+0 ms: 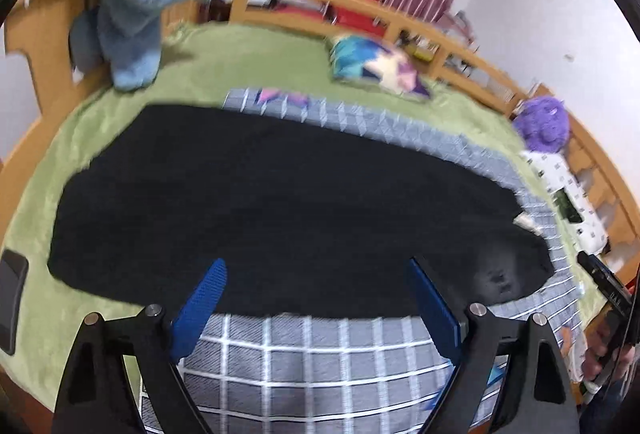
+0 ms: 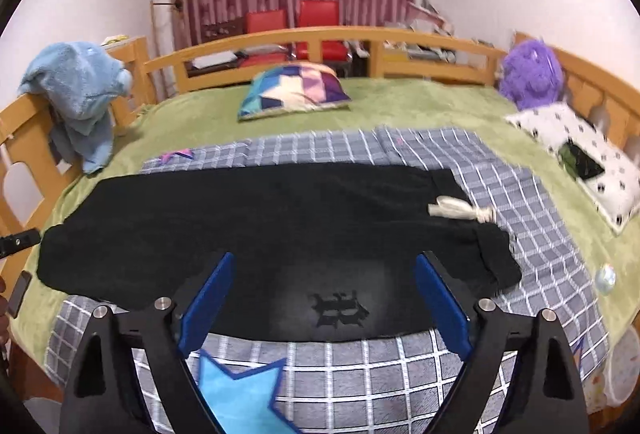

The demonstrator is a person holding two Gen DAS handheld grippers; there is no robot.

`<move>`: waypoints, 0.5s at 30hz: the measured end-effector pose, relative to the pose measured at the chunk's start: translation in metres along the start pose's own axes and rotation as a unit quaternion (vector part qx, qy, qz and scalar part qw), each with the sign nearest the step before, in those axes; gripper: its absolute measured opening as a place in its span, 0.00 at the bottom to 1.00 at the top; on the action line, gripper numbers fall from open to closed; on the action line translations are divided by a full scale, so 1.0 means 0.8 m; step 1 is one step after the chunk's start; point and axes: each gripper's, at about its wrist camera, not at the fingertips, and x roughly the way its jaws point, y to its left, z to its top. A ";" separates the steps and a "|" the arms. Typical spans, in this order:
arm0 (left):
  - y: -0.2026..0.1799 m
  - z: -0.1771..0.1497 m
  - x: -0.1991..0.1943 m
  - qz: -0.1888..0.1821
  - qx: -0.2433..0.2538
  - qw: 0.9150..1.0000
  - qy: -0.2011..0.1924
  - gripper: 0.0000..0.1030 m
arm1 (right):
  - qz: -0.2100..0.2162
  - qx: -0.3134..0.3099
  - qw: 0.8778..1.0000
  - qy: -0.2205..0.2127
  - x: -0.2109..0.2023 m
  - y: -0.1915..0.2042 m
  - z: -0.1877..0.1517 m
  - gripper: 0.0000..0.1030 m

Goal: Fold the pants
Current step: 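Grasp the waistband edge of the black sweatpants with both grippers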

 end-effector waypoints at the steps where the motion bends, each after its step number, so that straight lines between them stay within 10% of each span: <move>1: 0.009 -0.007 0.014 0.005 -0.006 1.000 0.014 0.85 | 0.001 0.009 1.000 0.013 0.014 -0.012 -0.007 0.75; 8: 0.056 -0.066 0.065 0.015 -0.053 0.997 0.054 0.75 | 0.019 0.092 0.986 0.135 0.100 -0.087 -0.087 0.56; 15: 0.096 -0.087 0.109 0.009 -0.130 0.989 0.064 0.75 | 0.054 0.167 0.974 0.144 0.129 -0.120 -0.142 0.56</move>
